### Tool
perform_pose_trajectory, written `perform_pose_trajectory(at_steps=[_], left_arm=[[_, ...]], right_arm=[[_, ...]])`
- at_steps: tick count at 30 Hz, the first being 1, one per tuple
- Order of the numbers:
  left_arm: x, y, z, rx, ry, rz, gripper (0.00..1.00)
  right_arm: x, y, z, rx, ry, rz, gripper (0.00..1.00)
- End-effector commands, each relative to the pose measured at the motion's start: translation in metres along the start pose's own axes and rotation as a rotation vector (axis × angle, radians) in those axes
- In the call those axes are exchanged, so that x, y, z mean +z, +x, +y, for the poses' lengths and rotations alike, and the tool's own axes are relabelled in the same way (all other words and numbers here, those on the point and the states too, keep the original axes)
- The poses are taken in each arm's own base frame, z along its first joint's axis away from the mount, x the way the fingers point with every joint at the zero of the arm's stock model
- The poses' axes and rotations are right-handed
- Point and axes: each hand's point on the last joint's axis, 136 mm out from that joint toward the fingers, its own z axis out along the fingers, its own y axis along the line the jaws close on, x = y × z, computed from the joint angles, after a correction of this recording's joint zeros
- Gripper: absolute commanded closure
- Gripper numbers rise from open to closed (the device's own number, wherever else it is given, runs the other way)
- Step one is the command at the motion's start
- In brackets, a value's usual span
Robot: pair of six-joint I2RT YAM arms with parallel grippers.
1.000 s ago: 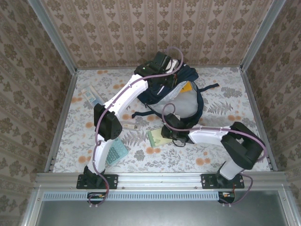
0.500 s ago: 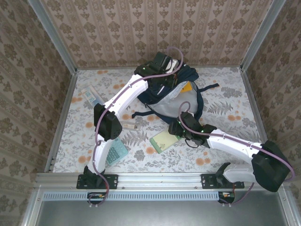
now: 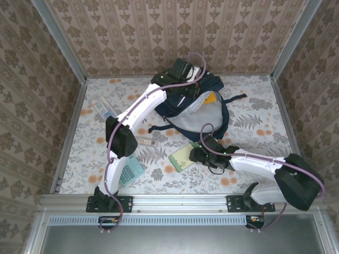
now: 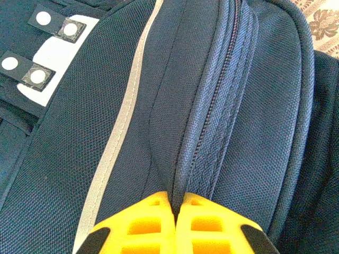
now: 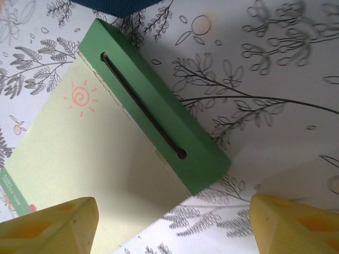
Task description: Pack the student bag
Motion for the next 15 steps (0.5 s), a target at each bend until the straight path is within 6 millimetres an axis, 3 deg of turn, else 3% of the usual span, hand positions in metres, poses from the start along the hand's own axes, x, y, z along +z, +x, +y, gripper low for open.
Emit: perform_pose_trajectory(at_steps=[1,15], left_arm=[[-0.038,-0.035,-0.002,-0.007,0.010,-0.124,1.00],[-0.039,-0.034,0.000,-0.004,0.005,-0.117,1.00]], right_arm=[[0.010,-0.009,0.026,-0.004,-0.044,0.004,0.23],[0.030,-0.055,0.104,-0.150,-0.102,-0.018,0.22]])
